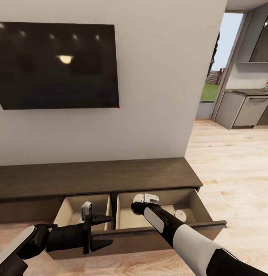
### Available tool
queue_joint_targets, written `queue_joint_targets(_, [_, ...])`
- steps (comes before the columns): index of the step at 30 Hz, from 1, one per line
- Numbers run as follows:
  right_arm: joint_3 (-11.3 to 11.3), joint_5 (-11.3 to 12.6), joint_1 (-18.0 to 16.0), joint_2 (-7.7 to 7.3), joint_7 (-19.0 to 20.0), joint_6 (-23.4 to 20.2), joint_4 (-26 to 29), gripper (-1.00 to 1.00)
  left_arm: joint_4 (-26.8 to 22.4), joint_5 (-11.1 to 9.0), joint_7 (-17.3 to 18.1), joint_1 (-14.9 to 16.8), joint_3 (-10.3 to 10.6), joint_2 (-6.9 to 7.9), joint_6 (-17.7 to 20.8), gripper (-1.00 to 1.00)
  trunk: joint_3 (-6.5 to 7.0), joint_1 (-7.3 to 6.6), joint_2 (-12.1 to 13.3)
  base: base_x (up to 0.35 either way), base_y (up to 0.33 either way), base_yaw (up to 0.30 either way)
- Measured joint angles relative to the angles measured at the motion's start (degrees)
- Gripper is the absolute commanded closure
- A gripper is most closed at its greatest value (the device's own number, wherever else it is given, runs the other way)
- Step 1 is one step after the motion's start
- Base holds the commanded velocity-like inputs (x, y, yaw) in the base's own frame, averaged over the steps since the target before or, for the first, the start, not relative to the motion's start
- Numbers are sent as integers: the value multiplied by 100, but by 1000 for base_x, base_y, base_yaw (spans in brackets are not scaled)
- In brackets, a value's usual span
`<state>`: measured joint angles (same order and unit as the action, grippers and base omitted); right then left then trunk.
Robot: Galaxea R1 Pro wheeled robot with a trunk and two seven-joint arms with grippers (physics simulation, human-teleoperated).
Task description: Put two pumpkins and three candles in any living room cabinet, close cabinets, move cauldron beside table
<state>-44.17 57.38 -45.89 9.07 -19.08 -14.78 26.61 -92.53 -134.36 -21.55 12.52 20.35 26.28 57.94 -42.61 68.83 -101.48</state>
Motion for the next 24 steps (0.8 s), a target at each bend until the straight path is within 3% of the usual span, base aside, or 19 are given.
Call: queue_joint_targets(24, [-202,21,0,2,-8,200,-1,100,0,0,0,0,7,-4,0,-100,-431,527,-963,0,0,0])
